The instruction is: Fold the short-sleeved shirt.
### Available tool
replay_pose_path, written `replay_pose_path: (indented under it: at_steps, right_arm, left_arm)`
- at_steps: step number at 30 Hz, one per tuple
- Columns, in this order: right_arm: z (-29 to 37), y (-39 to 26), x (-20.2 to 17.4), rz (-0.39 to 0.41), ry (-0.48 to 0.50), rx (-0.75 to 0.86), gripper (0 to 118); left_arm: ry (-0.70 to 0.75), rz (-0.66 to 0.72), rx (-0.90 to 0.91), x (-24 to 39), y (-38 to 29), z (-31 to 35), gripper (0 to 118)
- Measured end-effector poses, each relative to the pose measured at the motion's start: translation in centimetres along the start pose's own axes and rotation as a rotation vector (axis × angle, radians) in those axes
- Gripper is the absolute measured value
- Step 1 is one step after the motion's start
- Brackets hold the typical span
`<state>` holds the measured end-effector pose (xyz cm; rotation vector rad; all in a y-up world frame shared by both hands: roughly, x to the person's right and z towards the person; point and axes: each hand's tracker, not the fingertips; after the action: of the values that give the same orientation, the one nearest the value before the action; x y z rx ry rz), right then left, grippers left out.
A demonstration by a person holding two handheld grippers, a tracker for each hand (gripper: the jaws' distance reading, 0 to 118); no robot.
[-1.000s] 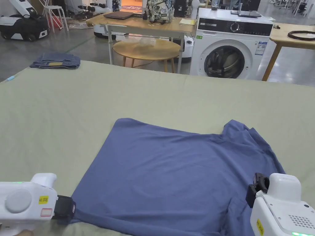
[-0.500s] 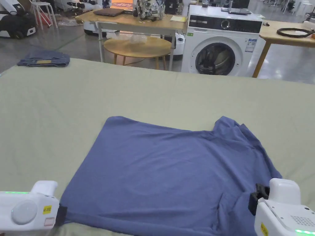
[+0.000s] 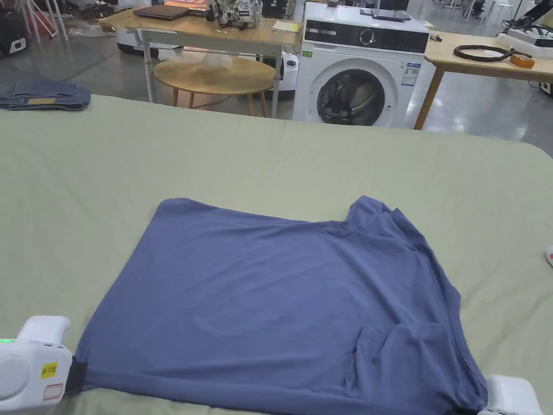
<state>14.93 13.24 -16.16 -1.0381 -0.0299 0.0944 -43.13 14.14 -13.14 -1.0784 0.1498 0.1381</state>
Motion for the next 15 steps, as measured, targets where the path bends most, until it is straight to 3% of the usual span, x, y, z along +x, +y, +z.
replay_pose_path:
  at_steps: [2, 5, 8, 15]
  right_arm:
    - [-0.9, -0.6, 0.4, -0.017, 0.027, -0.029, 49]
    - [-0.8, -1.1, 0.6, -0.043, 0.045, 0.009, 6]
    - [-0.3, -0.8, 0.9, -0.059, 0.106, 0.028, 4]
    - [1.9, 0.0, 0.3, -0.024, 0.107, 0.071, 3]
  left_arm:
    - [-0.005, 0.005, -0.001, -0.1, 0.0, 0.0, 0]
    - [-0.007, 0.005, 0.001, -0.1, -0.1, 0.1, 0]
    - [-0.011, 0.004, 0.004, -0.1, -0.2, 0.3, 0]
    - [-0.024, 0.004, 0.039, -0.4, 0.0, 1.4, 0]
